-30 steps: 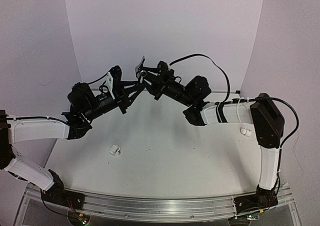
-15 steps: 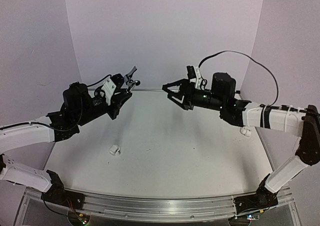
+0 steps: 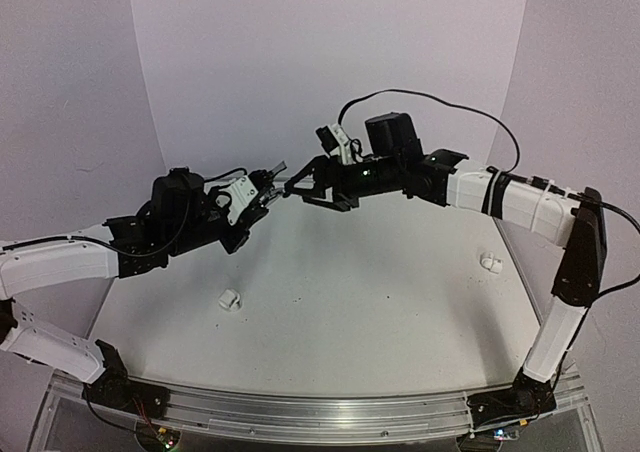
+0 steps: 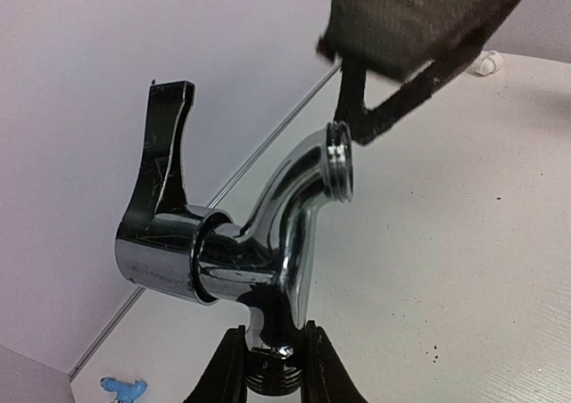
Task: Install the water faucets
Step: Pass from the left arm to the right
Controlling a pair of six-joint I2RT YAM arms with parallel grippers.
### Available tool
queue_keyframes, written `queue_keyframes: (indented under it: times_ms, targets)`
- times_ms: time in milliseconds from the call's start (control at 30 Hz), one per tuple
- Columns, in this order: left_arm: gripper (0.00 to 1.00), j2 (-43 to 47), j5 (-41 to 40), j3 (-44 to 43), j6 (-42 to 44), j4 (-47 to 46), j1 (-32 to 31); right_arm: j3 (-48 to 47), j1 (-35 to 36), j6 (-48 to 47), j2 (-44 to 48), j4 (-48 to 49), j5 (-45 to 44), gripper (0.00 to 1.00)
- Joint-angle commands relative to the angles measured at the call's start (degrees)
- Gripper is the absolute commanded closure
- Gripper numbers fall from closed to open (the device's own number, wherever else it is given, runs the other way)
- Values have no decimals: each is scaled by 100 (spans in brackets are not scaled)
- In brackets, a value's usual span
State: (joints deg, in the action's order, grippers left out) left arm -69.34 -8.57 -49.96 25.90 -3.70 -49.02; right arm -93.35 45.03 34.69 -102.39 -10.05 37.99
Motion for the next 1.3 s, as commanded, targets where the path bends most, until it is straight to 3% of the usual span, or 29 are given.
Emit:
queue_keyframes:
  times_ms: [0,133,267,467,833,933,1033,1200,1233,1267]
  targets:
    - [100,-122,-109,-393,125,-54,-109,-455,71,0,-262,-292,331,37]
    - [100,-239,-84,-451,136,-39,-202,-638,72,93,-485,-290,457,56]
    - [100,-385,-145,-511,204,-15,-281,-746,82,169,-650,-288,536,57]
    - [100,-502,-193,-589,274,-5,-347,-764,130,278,-832,-255,725,67]
    - [100,-573,-235,-661,366,31,-426,-724,186,381,-962,-18,758,70]
    - [100,-565,-268,-664,376,35,-447,-703,183,419,-970,41,732,80]
    - [100,-555,-286,-658,413,60,-471,-673,182,444,-1006,113,802,98]
    - [100,-527,-344,-624,418,83,-527,-357,178,453,-766,407,267,100]
    - [98,-518,-330,-614,350,83,-530,-292,174,480,-699,423,60,100]
    - [89,-483,-333,-612,267,84,-529,-207,178,342,-588,433,-175,100]
